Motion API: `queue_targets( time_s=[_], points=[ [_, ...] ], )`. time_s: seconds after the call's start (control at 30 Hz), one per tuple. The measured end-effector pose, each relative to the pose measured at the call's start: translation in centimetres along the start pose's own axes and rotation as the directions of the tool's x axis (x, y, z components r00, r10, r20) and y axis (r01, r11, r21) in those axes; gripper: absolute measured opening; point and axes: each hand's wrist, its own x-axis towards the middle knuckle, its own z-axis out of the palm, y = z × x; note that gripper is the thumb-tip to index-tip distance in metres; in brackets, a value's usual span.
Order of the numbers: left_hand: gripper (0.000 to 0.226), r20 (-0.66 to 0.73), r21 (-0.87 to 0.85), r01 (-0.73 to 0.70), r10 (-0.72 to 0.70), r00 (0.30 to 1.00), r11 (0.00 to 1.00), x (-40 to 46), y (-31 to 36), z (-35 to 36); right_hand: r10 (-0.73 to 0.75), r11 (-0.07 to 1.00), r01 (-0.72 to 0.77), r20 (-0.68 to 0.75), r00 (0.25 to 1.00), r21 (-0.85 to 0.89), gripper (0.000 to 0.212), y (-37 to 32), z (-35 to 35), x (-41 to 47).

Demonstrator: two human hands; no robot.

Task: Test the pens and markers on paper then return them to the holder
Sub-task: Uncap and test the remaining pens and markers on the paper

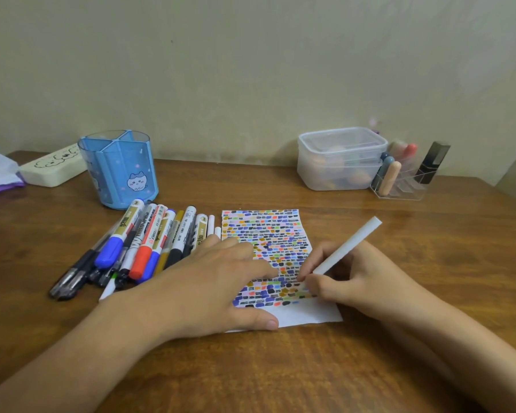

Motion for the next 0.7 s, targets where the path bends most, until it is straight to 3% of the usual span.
queue_targets(
  time_s=[0.2, 0.37, 0.43, 0.7],
  points=[
    [0.076, -0.003, -0.099, 0.002, -0.002, 1.0, 0.995, -0.2, 0.0, -0.2, 0.043, 0.973, -0.026, -0.069, 0.997, 0.231, 0.022, -0.6, -0.5, -0.2],
    [0.049, -0.088, -0.303, 0.022, -0.05, 0.995, 0.953, -0.3, 0.1, -0.9, 0.079, 0.947, -0.043, -0.1, 0.992, 0.317, 0.01, -1.3, -0.7, -0.3],
    [0.048, -0.078, -0.347, 0.043, -0.074, 0.994, 0.937, -0.3, 0.1, -1.2, 0.089, 0.929, -0.042, -0.112, 0.99, 0.367, 0.009, -1.6, -0.5, -0.4],
    [0.059, -0.206, -0.463, -0.042, -0.062, 0.977, 0.885, 0.0, -0.3, -0.9, 0.034, 0.922, 0.02, -0.133, 0.99, 0.387, 0.014, -2.0, 0.1, -0.8]
  ],
)
